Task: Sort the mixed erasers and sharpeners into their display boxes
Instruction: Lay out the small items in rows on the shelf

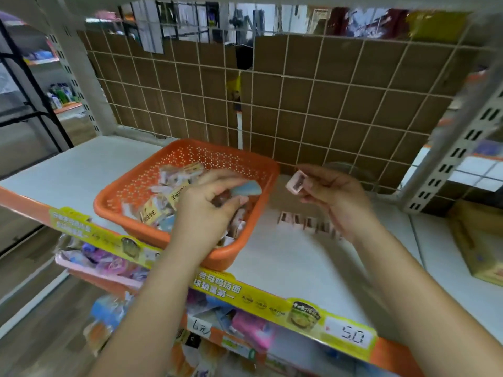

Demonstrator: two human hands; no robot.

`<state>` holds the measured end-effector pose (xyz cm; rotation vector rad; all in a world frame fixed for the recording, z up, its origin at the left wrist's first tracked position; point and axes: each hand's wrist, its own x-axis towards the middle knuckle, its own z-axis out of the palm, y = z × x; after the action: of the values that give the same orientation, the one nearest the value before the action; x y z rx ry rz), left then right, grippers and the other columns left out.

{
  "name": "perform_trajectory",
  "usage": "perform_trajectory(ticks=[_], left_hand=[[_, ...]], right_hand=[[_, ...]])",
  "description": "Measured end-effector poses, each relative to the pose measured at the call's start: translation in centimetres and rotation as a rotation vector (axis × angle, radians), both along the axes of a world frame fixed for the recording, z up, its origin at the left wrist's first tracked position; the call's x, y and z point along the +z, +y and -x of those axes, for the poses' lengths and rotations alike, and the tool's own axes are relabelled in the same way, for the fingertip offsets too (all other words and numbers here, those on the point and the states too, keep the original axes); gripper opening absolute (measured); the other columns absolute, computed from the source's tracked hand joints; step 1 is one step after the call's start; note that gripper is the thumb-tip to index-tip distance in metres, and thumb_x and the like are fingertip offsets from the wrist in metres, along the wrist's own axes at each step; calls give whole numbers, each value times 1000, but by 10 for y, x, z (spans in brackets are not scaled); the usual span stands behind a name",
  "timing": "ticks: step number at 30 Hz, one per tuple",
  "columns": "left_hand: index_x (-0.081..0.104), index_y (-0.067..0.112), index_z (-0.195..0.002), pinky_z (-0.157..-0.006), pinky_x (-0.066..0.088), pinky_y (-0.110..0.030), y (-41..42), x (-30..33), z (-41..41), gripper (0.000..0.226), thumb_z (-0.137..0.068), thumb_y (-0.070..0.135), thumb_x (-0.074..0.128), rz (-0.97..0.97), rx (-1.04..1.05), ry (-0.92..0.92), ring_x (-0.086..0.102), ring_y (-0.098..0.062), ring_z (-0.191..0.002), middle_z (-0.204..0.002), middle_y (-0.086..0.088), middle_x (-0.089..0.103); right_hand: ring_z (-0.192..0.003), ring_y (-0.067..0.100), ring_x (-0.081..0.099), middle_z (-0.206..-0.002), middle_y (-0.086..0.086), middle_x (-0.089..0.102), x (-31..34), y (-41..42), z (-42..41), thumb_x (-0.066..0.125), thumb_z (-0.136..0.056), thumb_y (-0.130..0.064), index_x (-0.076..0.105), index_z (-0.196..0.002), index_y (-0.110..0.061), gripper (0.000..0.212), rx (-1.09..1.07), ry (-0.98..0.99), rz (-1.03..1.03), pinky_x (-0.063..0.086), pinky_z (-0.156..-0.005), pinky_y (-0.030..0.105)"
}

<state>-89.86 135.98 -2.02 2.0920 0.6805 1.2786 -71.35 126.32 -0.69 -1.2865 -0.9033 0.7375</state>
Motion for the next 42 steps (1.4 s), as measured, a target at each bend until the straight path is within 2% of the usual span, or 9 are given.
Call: perform_trajectory(ticks=[3, 9, 14, 16, 20, 23, 27, 31, 42], left_hand=[[65, 19, -99, -84, 46, -13, -22, 0, -26, 37, -71, -3, 71, 105, -85, -71, 57, 1, -93, -99, 17, 58], [63, 19, -101, -82, 40, -3, -58, -24, -65, 46, -67, -11, 69, 101, -177, -113, 52, 16, -96, -102, 18, 57], [64, 14, -99, -81, 44, -7, -83, -45, -80, 45, -68, -19, 67, 248, -215, -224, 58, 9, -96, -102, 10, 62], [63, 18, -99, -81, 45, -8, -87, -50, -84, 50, -67, -19, 67, 291, -205, -251, 59, 8, -95, -102, 11, 62], [67, 35, -92, -86, 46, -14, -90, -57, -87, 51, -65, -8, 70, 322, -166, -260, 61, 1, -96, -97, 20, 67], [69, 42, -95, -84, 46, -15, -92, -56, -88, 49, -64, 4, 69, 365, -179, -269, 64, -4, -96, -97, 23, 67], [66, 45, -101, -83, 47, -14, -94, -54, -89, 56, -65, 3, 68, 344, -213, -263, 63, -2, -95, -99, 26, 66], [66, 38, -101, -87, 45, -14, -101, -55, -98, 52, -66, 0, 66, 269, -227, -215, 60, 2, -99, -99, 29, 64], [60, 28, -110, -96, 34, -9, -157, -60, -140, 35, -76, 23, 65, -2, -433, 74, 49, 8, -108, -111, 20, 57]], right_hand=[[-81, 12, 67, -87, -3, 69, -3, -27, -20, 59, -80, 3, 63, -95, -19, 27, -99, 4, 35, 55, -75, 26], [-67, 10, 67, -71, -5, 72, -32, -69, -58, 62, -81, 4, 67, -88, -15, 21, -261, -67, 251, 56, -65, 21], [-71, 19, 62, -86, 10, 67, -64, -78, -75, 63, -81, 1, 68, -90, -7, 13, -395, -107, 459, 52, -62, 22], [-76, 22, 64, -85, 7, 68, -72, -74, -78, 65, -81, -3, 70, -84, -11, 11, -410, -212, 505, 52, -69, 28], [-85, 11, 59, -98, 2, 68, -77, -72, -77, 59, -87, -10, 71, -96, -12, 16, -409, -585, 591, 41, -62, 0], [-102, 20, 58, -116, 7, 62, -73, -75, -69, 54, -89, -10, 66, -110, -9, 24, -416, -736, 574, 46, -83, 16], [-79, 8, 60, -98, 3, 67, -42, -87, -47, 53, -90, -8, 67, -103, -9, 19, -387, -357, 341, 42, -65, 5], [-60, 8, 58, -72, 1, 66, -16, -108, -17, 59, -85, -20, 64, -95, -6, 18, -155, -22, 264, 40, -52, 19], [-77, 17, 61, -85, 5, 61, -28, -178, -46, 48, -90, 1, 54, -87, -16, 18, -507, 384, -34, 54, -66, 28]])
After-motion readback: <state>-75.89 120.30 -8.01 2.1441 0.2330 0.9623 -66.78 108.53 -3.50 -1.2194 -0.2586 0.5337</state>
